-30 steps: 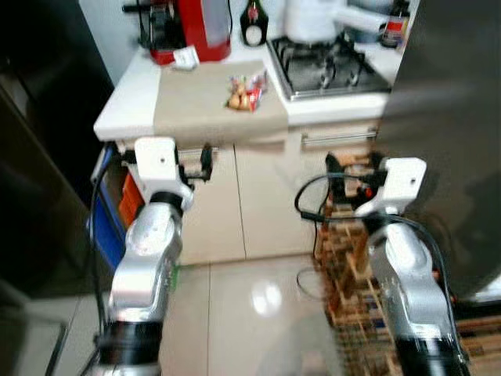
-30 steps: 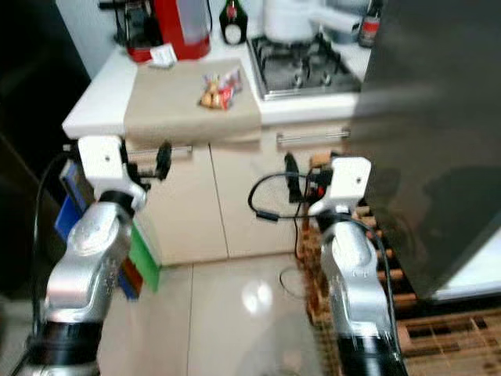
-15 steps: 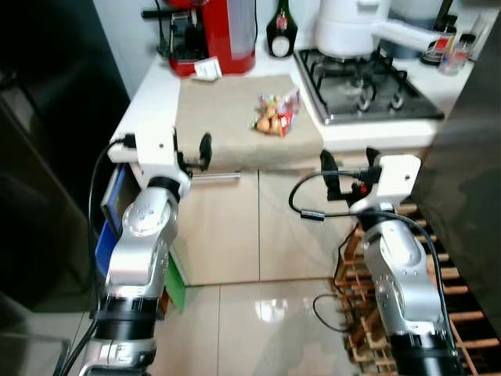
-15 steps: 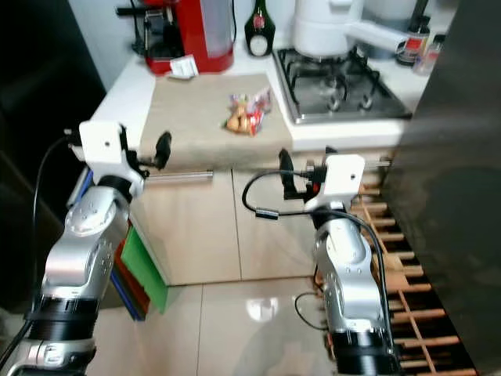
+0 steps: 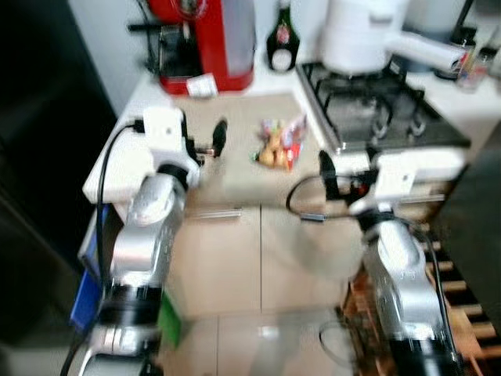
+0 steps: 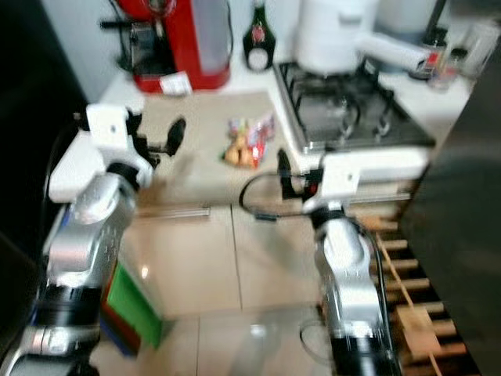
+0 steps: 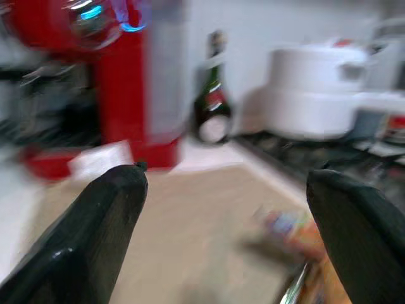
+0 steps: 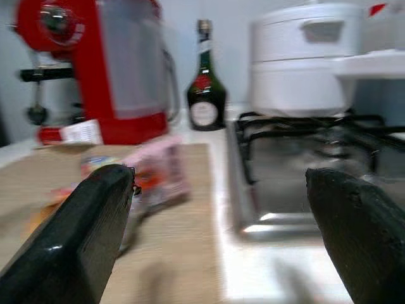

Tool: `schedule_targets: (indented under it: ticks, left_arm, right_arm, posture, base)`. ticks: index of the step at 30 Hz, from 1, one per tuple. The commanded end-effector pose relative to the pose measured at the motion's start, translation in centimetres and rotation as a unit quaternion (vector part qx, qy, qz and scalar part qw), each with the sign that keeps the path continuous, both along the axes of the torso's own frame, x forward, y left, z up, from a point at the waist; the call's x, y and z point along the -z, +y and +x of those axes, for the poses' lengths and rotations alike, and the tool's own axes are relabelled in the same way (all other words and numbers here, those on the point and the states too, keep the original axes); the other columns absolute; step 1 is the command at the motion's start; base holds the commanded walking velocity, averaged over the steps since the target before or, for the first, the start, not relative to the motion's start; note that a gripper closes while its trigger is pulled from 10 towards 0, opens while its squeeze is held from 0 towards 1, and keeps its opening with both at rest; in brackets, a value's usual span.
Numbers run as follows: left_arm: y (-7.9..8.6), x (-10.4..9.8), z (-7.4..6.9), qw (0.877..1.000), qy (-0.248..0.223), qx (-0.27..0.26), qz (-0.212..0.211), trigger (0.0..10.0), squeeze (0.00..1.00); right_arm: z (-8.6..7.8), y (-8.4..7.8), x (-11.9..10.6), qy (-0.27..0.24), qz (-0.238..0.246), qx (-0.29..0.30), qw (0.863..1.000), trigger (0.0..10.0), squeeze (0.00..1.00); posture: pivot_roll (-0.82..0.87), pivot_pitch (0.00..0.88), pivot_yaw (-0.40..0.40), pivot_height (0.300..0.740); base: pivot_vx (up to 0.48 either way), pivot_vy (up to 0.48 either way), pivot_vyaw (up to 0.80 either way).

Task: Restocking fridge

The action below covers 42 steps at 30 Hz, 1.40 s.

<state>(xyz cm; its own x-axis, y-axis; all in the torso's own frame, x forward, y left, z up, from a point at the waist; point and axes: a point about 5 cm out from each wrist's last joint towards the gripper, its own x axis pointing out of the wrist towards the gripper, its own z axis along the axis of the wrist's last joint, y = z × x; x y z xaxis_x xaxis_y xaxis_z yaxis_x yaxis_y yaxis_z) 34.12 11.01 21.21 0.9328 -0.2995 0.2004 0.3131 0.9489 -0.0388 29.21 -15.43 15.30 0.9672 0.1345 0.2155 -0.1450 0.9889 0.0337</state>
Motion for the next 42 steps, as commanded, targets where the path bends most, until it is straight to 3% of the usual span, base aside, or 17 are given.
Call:
schedule_targets:
  ticks: [1, 2, 4, 5, 6, 9, 15, 20, 24, 27, 29, 32, 36, 42]
  left_arm:
    - [-2.0, -0.9, 0.6, 0.999, 0.001, 0.043, 0.026, 10.0, 0.00]
    - [-2.4, -1.8, 1.4, 0.998, 0.004, 0.065, 0.008, 10.0, 0.00]
    - [-2.4, -2.1, 1.8, 0.997, 0.006, 0.072, 0.000, 10.0, 0.00]
    - [-2.9, -2.8, 3.2, 0.995, 0.038, 0.089, -0.001, 10.0, 0.00]
    - [-3.0, -3.1, 3.8, 0.994, 0.050, 0.094, -0.005, 10.0, 0.00]
    - [-3.9, -4.0, 4.7, 0.988, 0.084, 0.127, -0.039, 10.0, 0.00]
    - [-4.9, -3.6, 5.8, 0.982, 0.132, 0.133, -0.033, 10.0, 0.00]
    - [-5.8, -3.2, 5.8, 0.976, 0.160, 0.145, -0.029, 10.0, 0.00]
    - [-6.9, -2.0, 5.5, 0.965, 0.209, 0.150, -0.045, 10.0, 0.00]
    - [-6.5, -0.9, 5.6, 0.967, 0.229, 0.103, -0.043, 10.0, 0.00]
    - [-5.8, -0.4, 5.6, 0.975, 0.214, 0.056, -0.008, 10.0, 0.00]
    - [-5.0, -0.8, 5.6, 0.982, 0.188, 0.019, 0.012, 10.0, 0.00]
    - [-4.8, -0.9, 5.4, 0.983, 0.183, 0.015, 0.013, 10.0, 0.00]
    - [-5.4, 0.7, 4.3, 0.971, 0.236, 0.031, -0.013, 10.0, 0.00]
  right_arm:
    - [-0.1, -0.4, -0.6, -0.015, -0.001, 0.008, 1.000, 10.0, 0.00]
    - [-0.1, -0.1, -0.7, -0.016, -0.001, 0.005, 1.000, 10.0, 0.00]
    - [-0.1, -0.1, -0.7, -0.018, -0.002, 0.004, 1.000, 10.0, 0.00]
    - [-0.3, 0.0, -1.2, -0.029, -0.004, 0.006, 1.000, 10.0, 0.00]
    - [-0.4, 0.1, -1.4, -0.034, -0.005, 0.008, 0.999, 10.0, 0.00]
    - [-1.0, -0.1, -2.2, -0.052, -0.003, 0.023, 0.998, 10.0, 0.00]
    - [-1.8, -0.6, -2.4, -0.056, -0.008, 0.039, 0.998, 10.0, 0.00]
    - [-2.2, -1.1, -2.2, -0.051, -0.009, 0.052, 0.997, 10.0, 0.00]
    - [-2.4, -1.1, -2.3, -0.050, -0.013, 0.054, 0.997, 10.0, 0.00]
    - [-2.6, -1.4, -2.3, -0.047, -0.019, 0.052, 0.997, 10.0, 0.00]
    - [-2.8, -1.6, -2.2, -0.045, -0.021, 0.053, 0.997, 10.0, 0.00]
    - [-2.7, -1.6, -2.1, -0.043, -0.022, 0.054, 0.997, 10.0, 0.00]
    - [-2.7, -1.5, -2.1, -0.040, -0.021, 0.051, 0.998, 10.0, 0.00]
    - [-2.8, -1.3, -1.9, -0.036, -0.023, 0.045, 0.998, 10.0, 0.00]
  posture:
    - [-0.11, 0.000, 0.081, 0.740]
    - [-0.12, 0.000, 0.089, 0.740]
    - [-0.12, 0.000, 0.089, 0.740]
    - [-0.14, 0.000, 0.117, 0.740]
    - [-0.14, 0.000, 0.126, 0.740]
    - [-0.16, 0.000, 0.149, 0.740]
    - [-0.19, 0.000, 0.185, 0.740]
    - [-0.20, 0.000, 0.191, 0.740]
    - [-0.20, 0.000, 0.186, 0.740]
    - [-0.21, 0.000, 0.186, 0.740]
    - [-0.22, 0.000, 0.186, 0.740]
    - [-0.21, 0.000, 0.183, 0.740]
    - [-0.21, 0.000, 0.183, 0.740]
    - [-0.21, 0.000, 0.177, 0.740]
  base:
    - [0.000, 0.000, 0.00]
    - [0.000, 0.000, 0.00]
    - [0.000, 0.000, 0.00]
    - [0.000, 0.000, 0.00]
    - [0.000, 0.000, 0.00]
    - [0.000, 0.000, 0.00]
    - [0.000, 0.000, 0.00]
    - [0.000, 0.000, 0.00]
    - [0.000, 0.000, 0.00]
    - [0.000, 0.000, 0.00]
    - [0.000, 0.000, 0.00]
    - [0.000, 0.000, 0.00]
    - [0.000, 0.000, 0.00]
    - [0.000, 0.000, 0.00]
